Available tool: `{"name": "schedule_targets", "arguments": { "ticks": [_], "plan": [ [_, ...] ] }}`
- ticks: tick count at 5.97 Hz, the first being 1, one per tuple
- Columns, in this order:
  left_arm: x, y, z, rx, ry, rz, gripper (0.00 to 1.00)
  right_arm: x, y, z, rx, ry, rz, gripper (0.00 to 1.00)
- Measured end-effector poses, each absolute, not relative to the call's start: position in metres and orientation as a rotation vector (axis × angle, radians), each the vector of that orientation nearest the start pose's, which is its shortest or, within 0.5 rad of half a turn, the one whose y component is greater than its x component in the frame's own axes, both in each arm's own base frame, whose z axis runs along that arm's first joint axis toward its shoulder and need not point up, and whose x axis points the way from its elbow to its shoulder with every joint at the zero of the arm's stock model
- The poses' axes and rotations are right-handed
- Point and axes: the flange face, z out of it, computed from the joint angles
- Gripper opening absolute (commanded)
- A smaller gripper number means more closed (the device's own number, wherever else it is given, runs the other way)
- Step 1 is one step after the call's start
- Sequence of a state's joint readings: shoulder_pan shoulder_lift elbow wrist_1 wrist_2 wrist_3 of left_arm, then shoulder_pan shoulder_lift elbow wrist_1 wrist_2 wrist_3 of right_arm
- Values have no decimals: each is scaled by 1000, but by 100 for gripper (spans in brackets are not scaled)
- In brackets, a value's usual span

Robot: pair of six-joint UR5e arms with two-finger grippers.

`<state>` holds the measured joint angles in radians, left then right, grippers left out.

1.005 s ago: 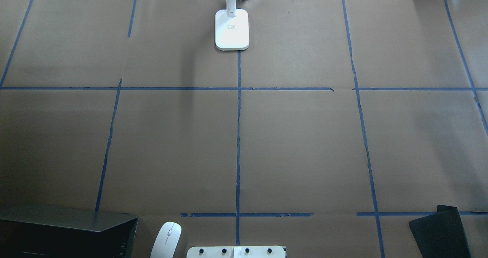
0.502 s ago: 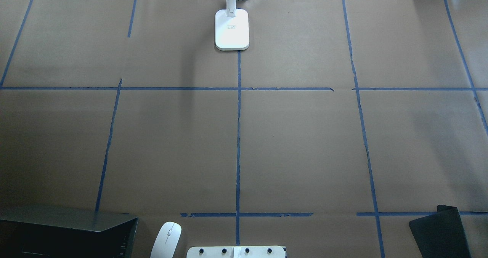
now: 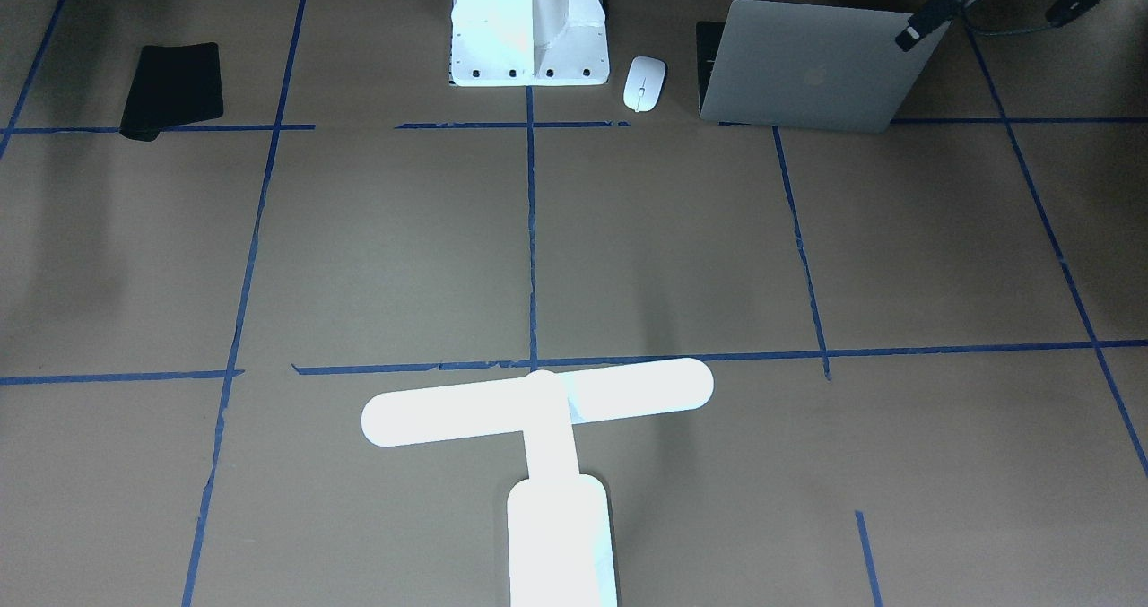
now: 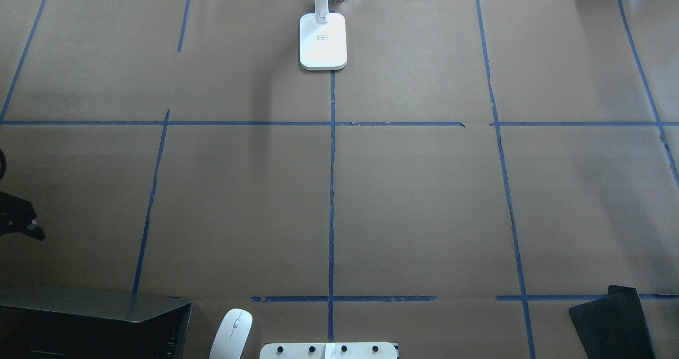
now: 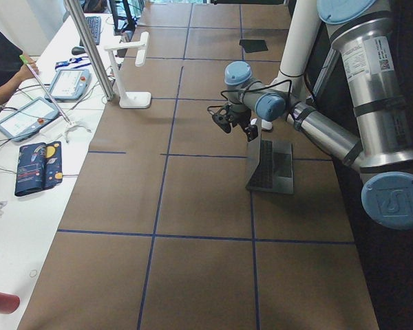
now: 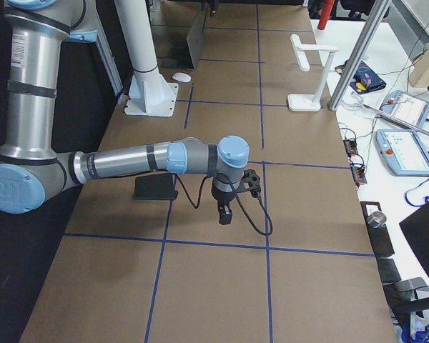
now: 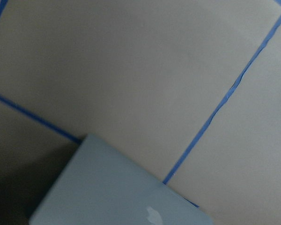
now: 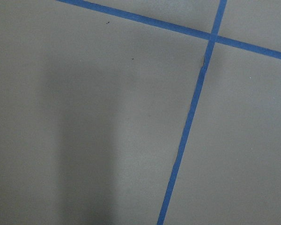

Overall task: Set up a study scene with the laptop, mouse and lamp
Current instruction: 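Grasp the open silver laptop near the robot with the left gripper and lift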

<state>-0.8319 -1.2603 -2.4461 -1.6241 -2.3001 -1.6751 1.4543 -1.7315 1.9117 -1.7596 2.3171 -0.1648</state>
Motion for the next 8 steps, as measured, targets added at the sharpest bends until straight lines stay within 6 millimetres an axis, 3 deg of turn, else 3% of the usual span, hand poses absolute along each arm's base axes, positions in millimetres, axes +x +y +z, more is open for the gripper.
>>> {"name": "schedule_targets", "arguments": {
  "ticks": [2,4,8],
  "plan": [
    [165,-261,343,-502,797,-740,100,15,-422,586,6,-771,-260,100],
    [167,-254,340,-533,765,-849,100,14,-427,589,0,-781,-255,100],
    [214,-227,350,-555,639,-937,100,12,-430,591,18,-782,-267,100]
  ]
}}
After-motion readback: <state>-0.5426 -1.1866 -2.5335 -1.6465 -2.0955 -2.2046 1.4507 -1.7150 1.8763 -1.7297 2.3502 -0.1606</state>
